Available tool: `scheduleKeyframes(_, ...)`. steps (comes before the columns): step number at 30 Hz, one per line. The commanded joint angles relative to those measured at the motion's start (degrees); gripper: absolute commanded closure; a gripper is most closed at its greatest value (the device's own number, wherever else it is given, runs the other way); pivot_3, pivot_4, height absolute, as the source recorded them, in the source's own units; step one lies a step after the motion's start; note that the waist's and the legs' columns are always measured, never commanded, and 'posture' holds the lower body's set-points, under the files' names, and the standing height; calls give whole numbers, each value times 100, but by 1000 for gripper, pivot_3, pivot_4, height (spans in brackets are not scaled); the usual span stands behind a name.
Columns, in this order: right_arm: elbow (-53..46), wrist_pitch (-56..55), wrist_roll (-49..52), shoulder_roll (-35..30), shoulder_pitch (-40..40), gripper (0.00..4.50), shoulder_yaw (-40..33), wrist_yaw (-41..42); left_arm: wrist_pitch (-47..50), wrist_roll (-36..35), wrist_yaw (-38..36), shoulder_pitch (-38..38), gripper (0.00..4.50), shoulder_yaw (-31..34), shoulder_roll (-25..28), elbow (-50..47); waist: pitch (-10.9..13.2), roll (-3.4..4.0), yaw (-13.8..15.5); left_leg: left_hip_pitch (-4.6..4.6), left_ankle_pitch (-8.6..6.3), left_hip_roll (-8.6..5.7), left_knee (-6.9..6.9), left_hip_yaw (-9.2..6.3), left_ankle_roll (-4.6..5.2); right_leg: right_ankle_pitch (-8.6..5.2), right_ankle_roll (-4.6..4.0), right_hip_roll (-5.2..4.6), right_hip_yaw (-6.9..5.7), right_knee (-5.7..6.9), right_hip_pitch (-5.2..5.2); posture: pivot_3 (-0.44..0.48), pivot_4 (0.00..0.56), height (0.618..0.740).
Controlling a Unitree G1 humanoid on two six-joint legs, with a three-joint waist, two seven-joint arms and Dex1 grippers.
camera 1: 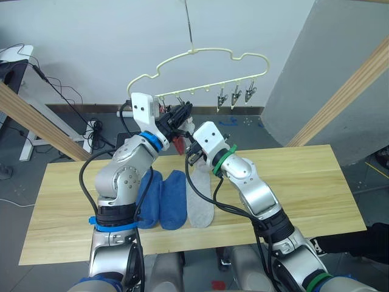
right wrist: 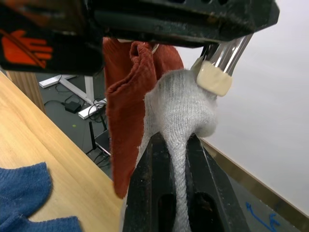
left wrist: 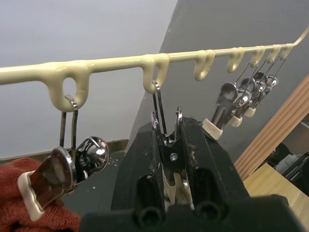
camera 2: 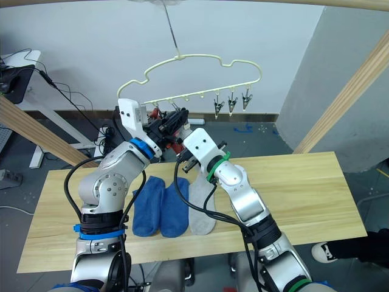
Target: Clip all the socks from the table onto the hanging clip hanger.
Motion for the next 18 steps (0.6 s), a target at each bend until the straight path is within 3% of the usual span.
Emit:
scheduleKeyframes(1,-62,-195,62,120,-153,4500,-45,-44,-4,-119,11,43,4205,64,5,-322,0,0,0,0,0,0,0,-1,0,0,0,0,0,0,0,-149,284,740)
scheduleKeyframes(6,-2,-252,73,151,-188,4500,-39,-44,113,-176,71,103,4205,107,-1,-361,-1,-1,1,0,0,0,0,-1,0,0,0,0,0,0,0,-147,281,740)
scheduleKeyframes(7,8,-261,76,153,-193,4500,-39,-41,135,-182,73,116,3471,114,15,-370,-1,-1,1,0,0,0,1,-2,0,0,0,0,-1,1,0,-147,281,740)
scheduleKeyframes(12,55,-305,79,143,-216,4500,-51,-26,275,-273,-13,227,2021,146,182,-492,-1,-2,0,0,0,0,0,-5,0,0,-1,0,-1,1,0,-146,283,740)
scheduleKeyframes(18,111,-321,80,139,-230,4500,-59,-11,291,-249,-428,588,2021,9,663,-919,-1,-2,-1,0,0,1,0,-12,0,1,-1,0,-1,1,0,-135,282,740)
